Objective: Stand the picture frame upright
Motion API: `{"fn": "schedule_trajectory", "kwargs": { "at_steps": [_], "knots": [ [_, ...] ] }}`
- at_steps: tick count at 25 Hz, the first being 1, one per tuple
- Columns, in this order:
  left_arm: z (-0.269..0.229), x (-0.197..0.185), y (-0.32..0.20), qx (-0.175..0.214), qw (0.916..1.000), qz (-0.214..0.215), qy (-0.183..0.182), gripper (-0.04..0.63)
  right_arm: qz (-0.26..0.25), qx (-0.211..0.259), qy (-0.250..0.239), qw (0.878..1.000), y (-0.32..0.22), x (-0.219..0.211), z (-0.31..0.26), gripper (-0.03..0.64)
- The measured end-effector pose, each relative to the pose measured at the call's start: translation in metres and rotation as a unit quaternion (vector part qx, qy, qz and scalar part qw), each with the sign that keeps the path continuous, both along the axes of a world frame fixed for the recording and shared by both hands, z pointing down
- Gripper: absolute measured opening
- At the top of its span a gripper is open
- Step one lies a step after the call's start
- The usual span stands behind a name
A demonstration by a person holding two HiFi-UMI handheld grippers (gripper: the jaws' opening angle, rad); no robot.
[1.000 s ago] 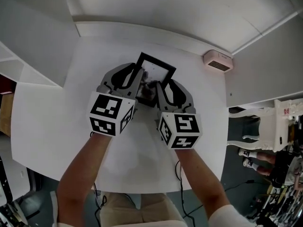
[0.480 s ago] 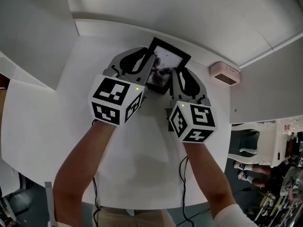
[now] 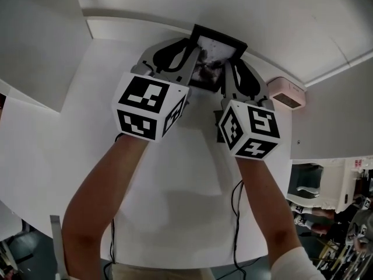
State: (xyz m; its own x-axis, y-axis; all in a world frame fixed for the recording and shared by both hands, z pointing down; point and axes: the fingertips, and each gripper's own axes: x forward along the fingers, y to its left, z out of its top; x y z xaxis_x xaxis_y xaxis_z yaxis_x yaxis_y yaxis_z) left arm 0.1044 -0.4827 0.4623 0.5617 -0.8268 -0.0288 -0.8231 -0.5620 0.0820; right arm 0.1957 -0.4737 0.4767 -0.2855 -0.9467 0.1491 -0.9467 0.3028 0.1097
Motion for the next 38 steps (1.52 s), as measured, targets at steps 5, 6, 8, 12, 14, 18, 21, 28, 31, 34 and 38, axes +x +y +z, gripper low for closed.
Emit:
{"fn": "schedule_trajectory", "kwargs": {
  "at_steps": [5,6,8,12,14,18,21,28,31,34,38],
  "knots": [
    [0.001,-0.003,-0.014,0.016,0.9997,-0.015,-0.003,0.083,-0.008,0.008,0.009,1.000,-0.016,-0.003,0.000,0.084],
    [-0.001,-0.004,-0.017,0.019,0.9996,-0.021,-0.001,0.083,-0.010,0.010,0.012,1.000,-0.018,-0.004,-0.002,0.083],
    [-0.005,-0.005,-0.022,0.026,0.9992,-0.029,0.001,0.083,-0.009,0.014,0.013,1.000,-0.024,-0.005,-0.004,0.084],
    [-0.013,-0.002,-0.033,0.050,0.9982,-0.031,-0.007,0.083,-0.004,0.023,0.016,1.000,-0.034,-0.003,-0.005,0.088],
    [-0.013,-0.002,-0.039,0.057,0.9979,-0.031,-0.005,0.083,-0.006,0.027,0.024,0.999,-0.039,-0.003,-0.004,0.087],
    [-0.006,-0.001,-0.042,0.051,0.9984,-0.023,-0.006,0.083,-0.004,0.038,0.038,0.999,-0.043,-0.002,-0.005,0.083],
    [-0.007,-0.001,-0.042,0.051,0.9986,-0.016,0.003,0.083,-0.003,0.049,0.053,0.997,-0.043,-0.002,-0.006,0.083],
    [-0.002,0.003,-0.042,0.041,0.9991,-0.008,-0.007,0.083,0.003,0.054,0.085,0.995,-0.042,0.000,-0.001,0.094],
    [-0.003,0.006,-0.040,0.049,0.9986,-0.007,-0.018,0.084,0.006,0.050,0.097,0.994,-0.040,0.000,0.000,0.099],
    [-0.001,0.006,-0.040,0.050,0.9984,-0.011,-0.025,0.084,0.006,0.040,0.095,0.995,-0.040,-0.002,0.002,0.118],
    [0.000,0.007,-0.039,0.049,0.9983,-0.016,-0.029,0.086,0.006,0.036,0.094,0.995,-0.040,-0.004,0.002,0.127]
  ]
}}
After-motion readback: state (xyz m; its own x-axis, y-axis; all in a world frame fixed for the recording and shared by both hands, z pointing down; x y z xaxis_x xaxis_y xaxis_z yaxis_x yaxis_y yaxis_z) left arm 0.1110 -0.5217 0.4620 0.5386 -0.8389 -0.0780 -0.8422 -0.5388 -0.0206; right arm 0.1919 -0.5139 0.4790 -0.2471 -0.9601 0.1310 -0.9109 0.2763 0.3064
